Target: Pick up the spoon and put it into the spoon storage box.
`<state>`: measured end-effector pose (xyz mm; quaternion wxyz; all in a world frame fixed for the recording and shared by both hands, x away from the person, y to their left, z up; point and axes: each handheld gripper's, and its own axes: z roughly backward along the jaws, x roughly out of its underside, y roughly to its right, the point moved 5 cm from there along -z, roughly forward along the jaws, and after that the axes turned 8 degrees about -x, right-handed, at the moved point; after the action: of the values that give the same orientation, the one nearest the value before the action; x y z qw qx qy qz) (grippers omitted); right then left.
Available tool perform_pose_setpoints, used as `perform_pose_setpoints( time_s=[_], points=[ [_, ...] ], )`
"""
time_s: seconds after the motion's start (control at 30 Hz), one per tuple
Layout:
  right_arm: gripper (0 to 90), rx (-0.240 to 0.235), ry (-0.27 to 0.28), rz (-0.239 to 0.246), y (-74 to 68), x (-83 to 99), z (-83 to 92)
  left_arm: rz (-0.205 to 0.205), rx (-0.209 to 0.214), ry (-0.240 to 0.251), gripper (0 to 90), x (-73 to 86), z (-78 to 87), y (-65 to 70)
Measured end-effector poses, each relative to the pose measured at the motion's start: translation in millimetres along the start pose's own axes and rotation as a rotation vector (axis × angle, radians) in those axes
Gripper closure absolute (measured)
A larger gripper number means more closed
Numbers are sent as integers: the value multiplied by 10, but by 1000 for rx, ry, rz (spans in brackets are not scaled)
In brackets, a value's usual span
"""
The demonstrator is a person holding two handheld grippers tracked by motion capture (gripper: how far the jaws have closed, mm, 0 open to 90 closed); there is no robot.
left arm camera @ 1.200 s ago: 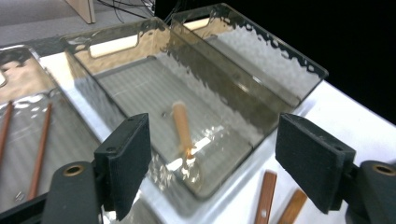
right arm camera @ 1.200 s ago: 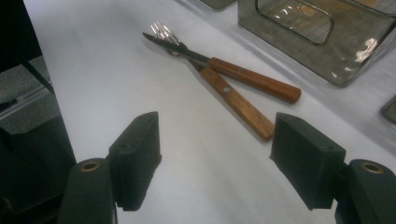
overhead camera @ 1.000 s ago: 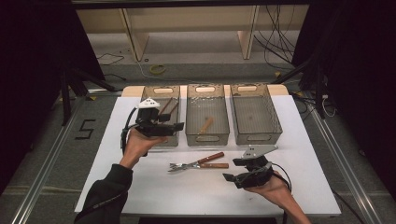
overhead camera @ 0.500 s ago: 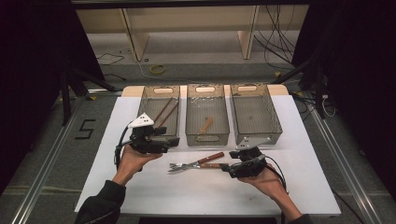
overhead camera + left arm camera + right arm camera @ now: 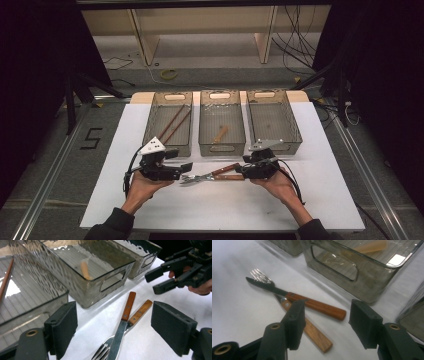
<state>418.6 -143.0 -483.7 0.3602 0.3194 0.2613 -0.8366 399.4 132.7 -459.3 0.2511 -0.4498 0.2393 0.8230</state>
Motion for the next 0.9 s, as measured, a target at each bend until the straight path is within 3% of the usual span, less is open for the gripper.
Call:
perform_pose_setpoints(
  time_s=[0.2,0.33,0.9],
  points=[
    [511,3,-3,-2,68,-52,-77,2,-3,20,204,85,48,39],
    [525,6,-12,5,96,-77,-141,-19,-18,31,204,121,72,57],
    [624,32,-39,8,205,-79,-265,-17,-29,10,204,302,137,36]
  ],
)
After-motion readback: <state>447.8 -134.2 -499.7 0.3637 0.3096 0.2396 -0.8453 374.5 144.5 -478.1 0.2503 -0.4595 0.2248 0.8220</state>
